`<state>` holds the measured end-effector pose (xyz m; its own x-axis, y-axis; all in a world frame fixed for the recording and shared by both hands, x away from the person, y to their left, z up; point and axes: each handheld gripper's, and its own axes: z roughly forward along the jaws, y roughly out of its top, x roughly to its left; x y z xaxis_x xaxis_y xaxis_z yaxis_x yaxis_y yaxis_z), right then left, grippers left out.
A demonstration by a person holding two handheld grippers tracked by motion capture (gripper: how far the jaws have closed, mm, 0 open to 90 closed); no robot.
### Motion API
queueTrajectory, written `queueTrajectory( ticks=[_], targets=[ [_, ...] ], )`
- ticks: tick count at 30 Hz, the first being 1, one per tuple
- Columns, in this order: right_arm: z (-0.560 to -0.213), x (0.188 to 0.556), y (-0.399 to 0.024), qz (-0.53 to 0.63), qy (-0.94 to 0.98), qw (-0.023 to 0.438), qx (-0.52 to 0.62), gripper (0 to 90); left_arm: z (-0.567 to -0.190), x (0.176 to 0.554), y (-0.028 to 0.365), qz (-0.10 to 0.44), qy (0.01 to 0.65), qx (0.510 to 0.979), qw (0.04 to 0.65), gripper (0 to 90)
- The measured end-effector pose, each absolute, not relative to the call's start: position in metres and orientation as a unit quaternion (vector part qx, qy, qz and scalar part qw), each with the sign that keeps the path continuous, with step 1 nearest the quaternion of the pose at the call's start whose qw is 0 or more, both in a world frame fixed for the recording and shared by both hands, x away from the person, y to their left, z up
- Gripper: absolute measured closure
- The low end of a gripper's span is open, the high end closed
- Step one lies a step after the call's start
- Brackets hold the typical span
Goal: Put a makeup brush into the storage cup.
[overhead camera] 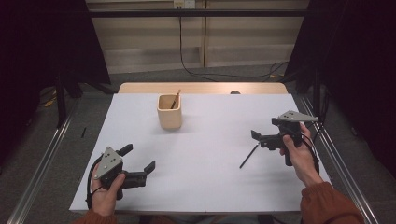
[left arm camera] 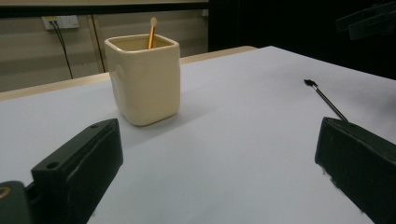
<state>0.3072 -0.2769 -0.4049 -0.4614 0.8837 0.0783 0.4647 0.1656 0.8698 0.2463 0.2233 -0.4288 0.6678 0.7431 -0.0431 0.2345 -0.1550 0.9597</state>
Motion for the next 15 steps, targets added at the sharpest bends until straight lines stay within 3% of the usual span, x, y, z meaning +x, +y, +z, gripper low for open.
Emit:
queueTrajectory(
  ticks=[15],
  targets=[
    [-0.4031,0.3179,-0.2723,0.375,0.763,0.195,0.49,2.2,-0.4298,0.2465,0.2219,0.228,0.336,0.728,0.552,1.1]
  ],
)
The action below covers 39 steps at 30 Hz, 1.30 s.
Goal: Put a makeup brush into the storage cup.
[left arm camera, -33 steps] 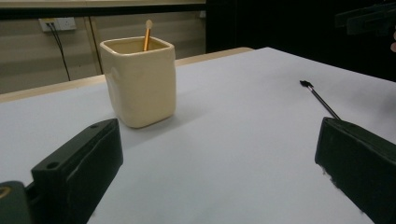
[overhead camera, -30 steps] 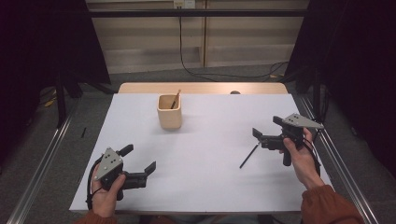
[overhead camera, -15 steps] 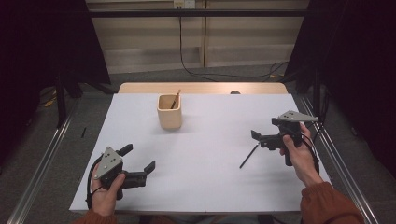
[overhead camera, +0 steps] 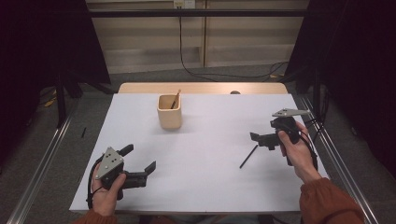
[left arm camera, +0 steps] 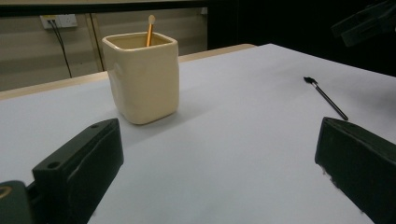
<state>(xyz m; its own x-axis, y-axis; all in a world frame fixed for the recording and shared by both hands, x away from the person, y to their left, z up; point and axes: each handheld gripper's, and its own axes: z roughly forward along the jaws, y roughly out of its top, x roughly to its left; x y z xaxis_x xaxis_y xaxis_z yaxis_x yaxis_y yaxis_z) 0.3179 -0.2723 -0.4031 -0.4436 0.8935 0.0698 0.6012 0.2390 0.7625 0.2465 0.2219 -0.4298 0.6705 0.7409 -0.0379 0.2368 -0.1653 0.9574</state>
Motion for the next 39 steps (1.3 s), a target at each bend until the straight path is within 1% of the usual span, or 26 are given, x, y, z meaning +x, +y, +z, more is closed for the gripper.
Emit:
queueTrajectory(
  ticks=[8,13,16,20,23,30,35,38,39],
  targets=[
    [-0.406,0.326,-0.27,0.325,0.782,0.145,0.511,3.3,-0.43,0.247,0.223,0.229,0.336,0.729,0.551,1.1],
    [-0.406,0.331,-0.267,0.294,0.791,0.126,0.522,3.8,-0.43,0.247,0.223,0.23,0.335,0.729,0.551,1.1],
    [-0.405,0.334,-0.264,0.275,0.796,0.127,0.525,4.6,-0.431,0.247,0.222,0.23,0.333,0.73,0.55,1.1],
    [-0.407,0.338,-0.262,0.255,0.798,0.114,0.534,5.4,-0.431,0.247,0.222,0.229,0.334,0.729,0.552,1.1],
    [-0.411,0.34,-0.261,0.242,0.795,0.099,0.548,3.8,-0.431,0.248,0.222,0.229,0.334,0.73,0.551,1.1],
    [-0.417,0.344,-0.261,0.211,0.784,0.058,0.581,6.0,-0.431,0.248,0.222,0.228,0.334,0.731,0.55,1.1],
    [-0.424,0.347,-0.256,0.182,0.783,0.05,0.592,7.8,-0.432,0.248,0.222,0.228,0.334,0.731,0.55,1.1],
    [-0.426,0.347,-0.253,0.172,0.782,0.047,0.598,10.0,-0.432,0.248,0.222,0.227,0.334,0.731,0.55,1.1],
    [-0.427,0.347,-0.252,0.173,0.781,0.051,0.597,12.0,-0.432,0.248,0.222,0.227,0.334,0.731,0.549,1.1]
  ],
)
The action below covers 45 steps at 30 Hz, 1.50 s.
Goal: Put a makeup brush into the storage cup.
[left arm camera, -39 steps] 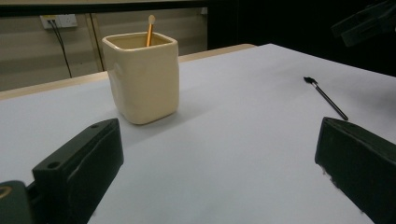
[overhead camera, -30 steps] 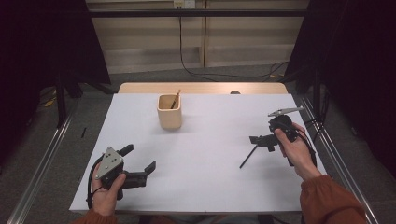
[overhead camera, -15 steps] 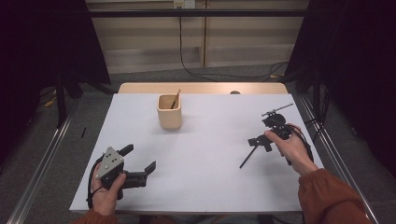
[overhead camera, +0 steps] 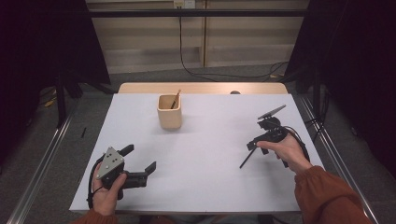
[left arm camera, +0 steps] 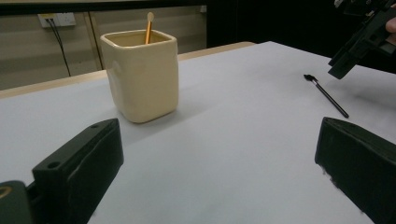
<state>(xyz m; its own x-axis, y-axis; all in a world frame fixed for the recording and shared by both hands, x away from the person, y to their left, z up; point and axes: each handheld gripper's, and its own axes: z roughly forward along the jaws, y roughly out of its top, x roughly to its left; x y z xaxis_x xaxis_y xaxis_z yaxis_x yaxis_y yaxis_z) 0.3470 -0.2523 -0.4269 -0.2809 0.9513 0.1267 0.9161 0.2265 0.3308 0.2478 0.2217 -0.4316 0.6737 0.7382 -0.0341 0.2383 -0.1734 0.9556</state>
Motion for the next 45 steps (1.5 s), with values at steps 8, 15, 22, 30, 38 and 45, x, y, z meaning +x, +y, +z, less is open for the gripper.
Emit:
queueTrajectory(
  ticks=[8,15,22,30,38,45],
  targets=[
    [-0.43,0.345,-0.246,0.165,0.777,0.042,0.606,20.0,-0.432,0.248,0.222,0.227,0.333,0.732,0.55,1.1],
    [-0.438,0.344,-0.243,0.157,0.774,0.026,0.613,23.9,-0.432,0.248,0.221,0.227,0.333,0.732,0.549,1.1],
    [-0.446,0.344,-0.241,0.148,0.771,0.024,0.619,25.1,-0.432,0.248,0.222,0.23,0.334,0.732,0.547,1.4],
    [-0.448,0.343,-0.235,0.141,0.776,0.023,0.614,28.7,-0.432,0.248,0.222,0.23,0.333,0.732,0.547,1.4],
    [-0.454,0.342,-0.226,0.119,0.785,0.037,0.607,29.2,-0.432,0.249,0.225,0.241,0.341,0.727,0.545,1.2],
    [-0.455,0.337,-0.224,0.111,0.794,0.066,0.595,38.6,-0.432,0.248,0.225,0.241,0.343,0.726,0.545,1.2]
  ],
)
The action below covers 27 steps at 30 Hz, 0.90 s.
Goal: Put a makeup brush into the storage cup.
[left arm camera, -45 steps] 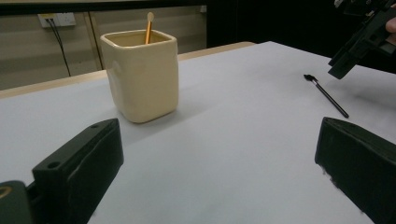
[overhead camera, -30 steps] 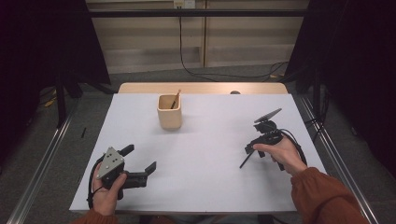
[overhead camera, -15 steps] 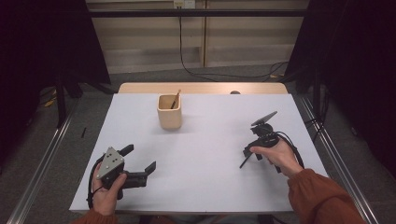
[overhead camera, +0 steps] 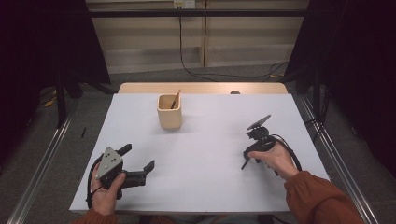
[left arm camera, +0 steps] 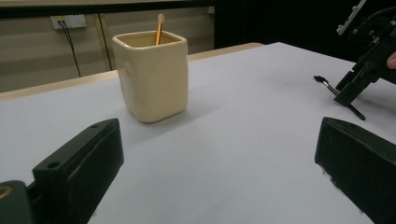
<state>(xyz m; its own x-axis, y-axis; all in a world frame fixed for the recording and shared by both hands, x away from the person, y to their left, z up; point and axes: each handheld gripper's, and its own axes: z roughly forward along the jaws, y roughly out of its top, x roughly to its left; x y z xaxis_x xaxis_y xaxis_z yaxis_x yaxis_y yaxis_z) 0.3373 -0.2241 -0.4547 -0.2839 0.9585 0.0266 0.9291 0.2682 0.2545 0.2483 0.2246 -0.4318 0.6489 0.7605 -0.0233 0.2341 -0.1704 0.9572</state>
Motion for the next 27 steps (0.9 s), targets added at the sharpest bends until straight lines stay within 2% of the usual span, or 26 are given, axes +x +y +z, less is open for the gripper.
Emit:
queueTrajectory(
  ticks=[8,24,25,27],
  targets=[
    [-0.452,0.34,-0.232,0.106,0.793,0.063,0.597,56.1,-0.432,0.248,0.224,0.241,0.34,0.728,0.544,1.2],
    [-0.451,0.347,-0.237,0.089,0.795,0.058,0.597,81.5,-0.432,0.249,0.225,0.241,0.343,0.727,0.544,1.1],
    [-0.45,0.347,-0.237,0.087,0.796,0.054,0.597,85.2,-0.432,0.249,0.225,0.241,0.343,0.727,0.544,1.1],
    [-0.45,0.348,-0.237,0.089,0.799,0.052,0.592,85.3,-0.433,0.249,0.225,0.24,0.343,0.727,0.544,1.1]
  ],
)
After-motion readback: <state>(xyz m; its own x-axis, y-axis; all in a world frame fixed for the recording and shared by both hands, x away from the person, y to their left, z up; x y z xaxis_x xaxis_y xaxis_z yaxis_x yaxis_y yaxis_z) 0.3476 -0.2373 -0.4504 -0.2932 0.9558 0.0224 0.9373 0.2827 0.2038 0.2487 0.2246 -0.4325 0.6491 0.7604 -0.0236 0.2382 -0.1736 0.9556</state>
